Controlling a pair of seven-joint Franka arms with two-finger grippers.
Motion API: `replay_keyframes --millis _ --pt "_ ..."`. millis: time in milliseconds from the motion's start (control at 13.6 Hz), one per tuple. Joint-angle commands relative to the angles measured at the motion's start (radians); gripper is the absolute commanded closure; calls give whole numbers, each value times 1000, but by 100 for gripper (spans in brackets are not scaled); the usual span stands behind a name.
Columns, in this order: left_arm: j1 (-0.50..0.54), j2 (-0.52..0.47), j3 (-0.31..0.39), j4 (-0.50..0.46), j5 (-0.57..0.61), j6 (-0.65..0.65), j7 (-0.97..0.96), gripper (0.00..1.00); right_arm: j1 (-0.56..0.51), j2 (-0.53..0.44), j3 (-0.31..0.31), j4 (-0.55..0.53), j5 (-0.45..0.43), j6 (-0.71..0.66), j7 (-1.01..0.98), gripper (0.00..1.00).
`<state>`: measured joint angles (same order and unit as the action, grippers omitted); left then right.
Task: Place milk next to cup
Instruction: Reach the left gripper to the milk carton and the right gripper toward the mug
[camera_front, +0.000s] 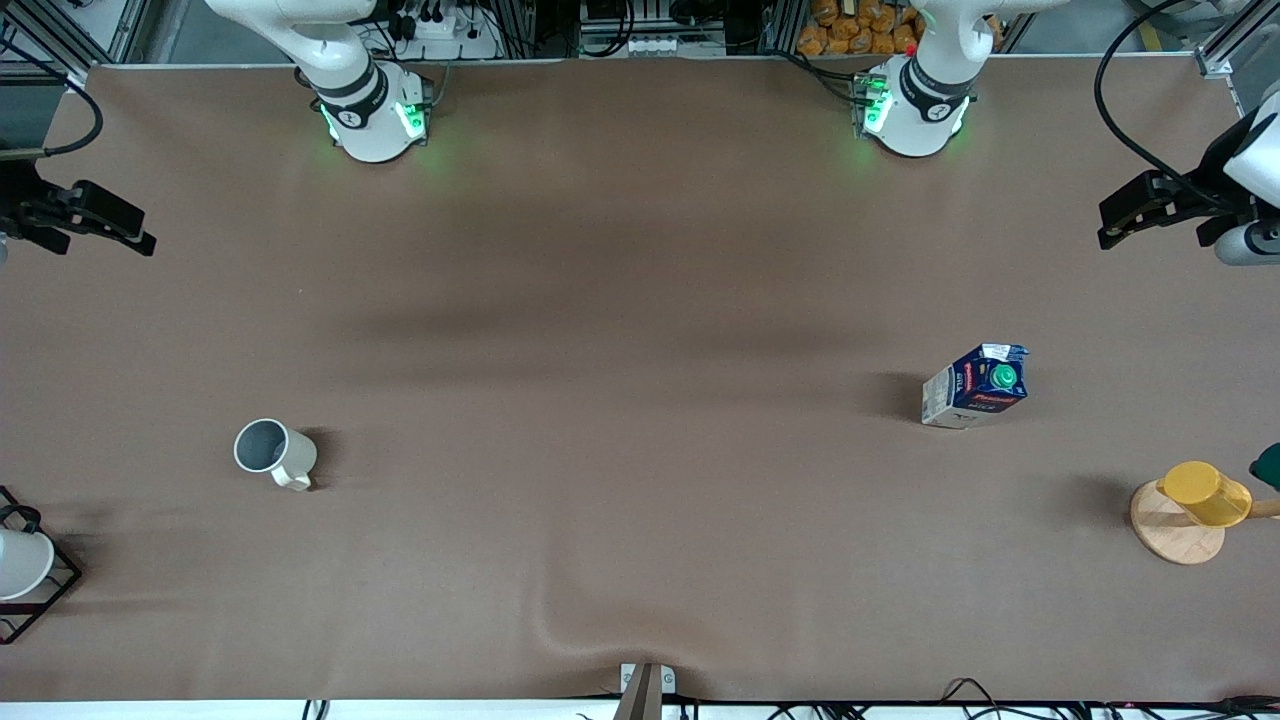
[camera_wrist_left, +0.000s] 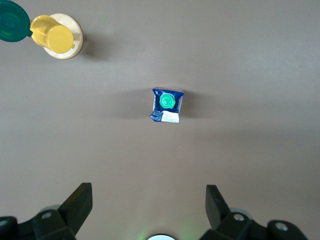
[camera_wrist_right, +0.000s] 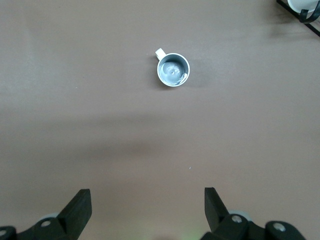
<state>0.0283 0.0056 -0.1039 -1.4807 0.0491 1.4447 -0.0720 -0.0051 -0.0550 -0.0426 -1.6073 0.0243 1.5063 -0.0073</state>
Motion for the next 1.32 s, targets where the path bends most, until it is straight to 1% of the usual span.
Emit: replay_keyframes --millis 0,294,367,441,661,808,881,1102,1249 --pt "9 -13 -3 7 -23 -18 9 0 8 9 -10 17 0 -12 9 0" --pt "10 0 0 10 -18 -17 11 0 8 7 -11 13 2 -17 9 0" --pt "9 14 -2 -3 -23 -8 3 0 7 9 -11 12 2 -24 9 0" --pt "9 49 -2 -4 -21 18 3 0 4 7 -11 12 2 -28 9 0" --pt "18 79 0 -105 -21 185 18 0 10 6 -11 13 5 -29 9 0" --pt "16 109 0 -116 -21 229 17 0 10 3 -10 13 6 -32 9 0" --pt "16 123 0 -118 -23 249 15 0 23 -3 1 13 5 -46 10 0" --pt "18 184 1 -151 -20 341 11 0 34 0 6 13 3 -49 12 0" --pt "16 206 1 -180 -12 394 11 0 34 17 6 12 3 -41 9 0"
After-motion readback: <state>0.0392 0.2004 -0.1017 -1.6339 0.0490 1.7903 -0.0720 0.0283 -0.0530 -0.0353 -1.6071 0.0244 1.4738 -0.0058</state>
